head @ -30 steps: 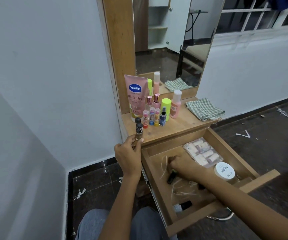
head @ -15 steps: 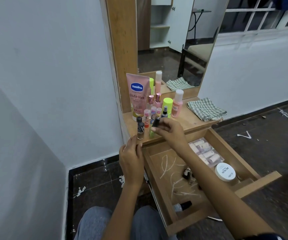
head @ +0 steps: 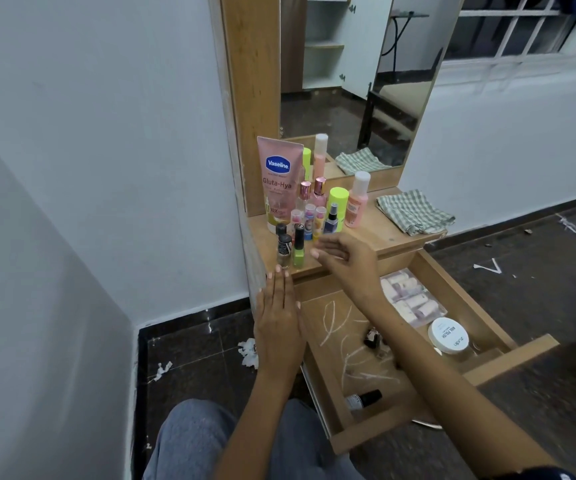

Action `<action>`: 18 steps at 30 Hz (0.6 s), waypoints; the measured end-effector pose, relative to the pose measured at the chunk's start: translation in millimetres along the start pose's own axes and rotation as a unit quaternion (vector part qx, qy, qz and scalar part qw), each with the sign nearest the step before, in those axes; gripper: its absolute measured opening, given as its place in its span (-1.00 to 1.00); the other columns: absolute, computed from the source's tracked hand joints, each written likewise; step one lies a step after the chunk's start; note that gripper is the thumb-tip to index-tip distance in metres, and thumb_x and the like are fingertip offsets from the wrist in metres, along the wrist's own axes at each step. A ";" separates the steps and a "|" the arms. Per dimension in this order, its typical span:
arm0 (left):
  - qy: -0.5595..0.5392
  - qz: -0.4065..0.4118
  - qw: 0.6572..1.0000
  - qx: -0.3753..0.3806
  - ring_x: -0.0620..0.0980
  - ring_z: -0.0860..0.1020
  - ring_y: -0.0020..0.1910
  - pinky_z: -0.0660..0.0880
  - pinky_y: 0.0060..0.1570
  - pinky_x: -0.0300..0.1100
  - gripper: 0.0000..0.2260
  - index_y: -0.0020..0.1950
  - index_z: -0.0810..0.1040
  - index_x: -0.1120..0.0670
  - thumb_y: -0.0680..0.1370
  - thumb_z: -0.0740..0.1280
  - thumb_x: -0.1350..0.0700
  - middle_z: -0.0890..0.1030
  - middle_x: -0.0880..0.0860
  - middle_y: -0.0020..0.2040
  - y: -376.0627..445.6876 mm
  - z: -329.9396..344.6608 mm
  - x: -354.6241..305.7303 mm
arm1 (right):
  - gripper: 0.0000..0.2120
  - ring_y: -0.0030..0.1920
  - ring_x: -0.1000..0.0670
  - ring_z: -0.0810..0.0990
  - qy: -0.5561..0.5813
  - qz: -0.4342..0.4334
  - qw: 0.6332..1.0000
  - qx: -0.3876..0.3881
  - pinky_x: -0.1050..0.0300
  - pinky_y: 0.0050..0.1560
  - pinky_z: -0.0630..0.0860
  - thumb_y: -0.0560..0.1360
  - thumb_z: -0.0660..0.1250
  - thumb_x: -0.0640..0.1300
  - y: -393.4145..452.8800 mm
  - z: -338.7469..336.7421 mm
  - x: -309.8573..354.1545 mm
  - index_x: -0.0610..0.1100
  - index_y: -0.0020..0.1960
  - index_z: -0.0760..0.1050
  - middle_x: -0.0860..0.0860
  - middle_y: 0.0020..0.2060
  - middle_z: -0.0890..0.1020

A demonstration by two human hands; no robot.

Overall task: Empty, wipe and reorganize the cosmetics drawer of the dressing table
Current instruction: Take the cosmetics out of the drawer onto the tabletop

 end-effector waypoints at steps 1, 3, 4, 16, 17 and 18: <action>0.001 -0.002 1.000 0.001 0.17 0.36 0.40 0.27 0.36 0.07 -0.52 0.40 0.39 0.28 0.50 0.38 0.25 0.38 0.24 0.41 -0.2 0.5 -0.5 | -0.77 -0.10 0.14 0.66 -0.043 -0.025 0.998 0.030 0.36 -0.03 0.56 0.40 0.50 -0.21 -8.0 -7.4 -0.1 -0.19 0.04 0.62 0.02 -0.11 0.68; 0.000 -0.007 1.000 0.011 0.16 0.34 0.42 0.22 0.39 0.05 -0.51 0.42 0.36 0.28 0.51 0.36 0.25 0.35 0.24 0.43 0.0 2.1 -1.3 | -0.86 -0.16 0.17 0.65 -0.156 -0.047 0.971 0.174 0.34 -0.10 0.56 0.40 0.49 -0.21 -28.6 -15.0 -6.5 -0.12 -0.05 0.65 0.08 -0.16 0.68; 0.000 -0.009 1.000 0.016 0.16 0.32 0.44 0.20 0.40 0.05 -0.51 0.43 0.34 0.27 0.53 0.34 0.24 0.33 0.23 0.44 -0.2 2.6 -1.4 | -0.88 -0.17 0.19 0.64 -0.214 -0.038 0.939 0.267 0.34 -0.10 0.56 0.40 0.48 -0.22 -41.8 -16.0 -14.0 -0.09 -0.06 0.65 0.11 -0.16 0.68; -0.001 -0.026 0.999 0.047 0.14 0.22 0.49 0.09 0.46 0.00 -0.54 0.48 0.25 0.25 0.60 0.24 0.19 0.26 0.21 0.49 0.7 -0.2 0.6 | -0.83 -0.05 0.09 0.63 -0.366 -0.023 0.820 0.439 0.32 -0.03 0.48 0.45 0.35 -0.25 -86.9 -17.5 -51.2 -0.12 0.03 0.63 0.02 -0.04 0.69; -0.001 -0.026 0.999 0.047 0.14 0.23 0.49 0.09 0.45 0.00 -0.54 0.48 0.26 0.25 0.59 0.24 0.19 0.26 0.21 0.48 0.9 -0.2 0.5 | -0.81 -0.03 0.08 0.63 -0.375 -0.029 0.832 0.407 0.29 0.00 0.49 0.47 0.34 -0.22 -81.3 -21.1 -51.0 -0.11 0.06 0.62 0.03 -0.01 0.68; -0.001 -0.026 0.999 0.047 0.14 0.23 0.48 0.09 0.45 0.01 -0.54 0.47 0.26 0.26 0.59 0.24 0.19 0.27 0.21 0.48 0.9 0.1 0.4 | -0.80 -0.01 0.08 0.62 -0.374 -0.028 0.841 0.391 0.23 0.04 0.52 0.47 0.37 -0.18 -78.6 -23.2 -51.4 -0.09 0.09 0.61 0.03 0.02 0.66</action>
Point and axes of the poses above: each hand's wrist, its own y-axis towards the middle knuckle, its own z-axis out of the palm, x = y × z, the point moved 5 cm from there along y, towards the middle knuckle
